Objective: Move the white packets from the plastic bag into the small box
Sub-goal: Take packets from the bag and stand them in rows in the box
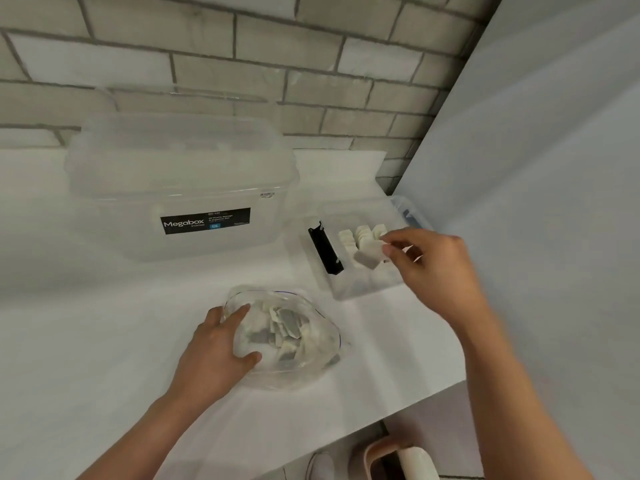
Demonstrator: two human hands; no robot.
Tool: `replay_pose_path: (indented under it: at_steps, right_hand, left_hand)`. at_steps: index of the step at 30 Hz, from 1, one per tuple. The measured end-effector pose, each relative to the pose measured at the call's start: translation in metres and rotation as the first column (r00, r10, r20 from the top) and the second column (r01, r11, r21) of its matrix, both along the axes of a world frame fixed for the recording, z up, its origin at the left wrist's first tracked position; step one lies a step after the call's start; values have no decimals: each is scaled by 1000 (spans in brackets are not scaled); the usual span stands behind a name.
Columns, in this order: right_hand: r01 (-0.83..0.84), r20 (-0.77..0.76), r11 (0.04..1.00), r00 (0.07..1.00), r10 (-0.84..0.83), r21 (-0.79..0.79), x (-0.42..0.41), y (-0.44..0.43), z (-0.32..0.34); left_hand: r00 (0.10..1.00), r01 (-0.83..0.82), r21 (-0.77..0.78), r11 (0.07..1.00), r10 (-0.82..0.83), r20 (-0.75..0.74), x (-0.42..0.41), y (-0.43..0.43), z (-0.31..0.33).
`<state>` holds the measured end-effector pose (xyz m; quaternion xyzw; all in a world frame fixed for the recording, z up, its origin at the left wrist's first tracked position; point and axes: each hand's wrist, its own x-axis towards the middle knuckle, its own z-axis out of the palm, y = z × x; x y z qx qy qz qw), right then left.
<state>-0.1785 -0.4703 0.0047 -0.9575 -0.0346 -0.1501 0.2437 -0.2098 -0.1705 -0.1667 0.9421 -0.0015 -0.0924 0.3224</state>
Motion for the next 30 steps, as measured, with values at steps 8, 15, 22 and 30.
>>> replay_pose_path:
  at_steps: [8, 15, 22, 30]
  right_hand:
    - [5, -143, 960, 989, -47, -279, 100, -101, 9]
    - [-341, -522, 782, 853, 24, -521, 145, -116, -21]
    - [-562, -628, 457, 778, 9, -689, 171, -106, -41]
    - [-531, -565, 334, 825, -4, -778, 178, -104, -65]
  left_hand:
    - [993, -113, -19, 993, 112, -33, 9, -22, -2]
    - [967, -253, -45, 967, 251, -38, 8, -30, -1]
    - [944, -330, -47, 943, 329, -40, 6, -40, 10]
    - [940, -341, -19, 940, 340, -35, 7, -44, 14]
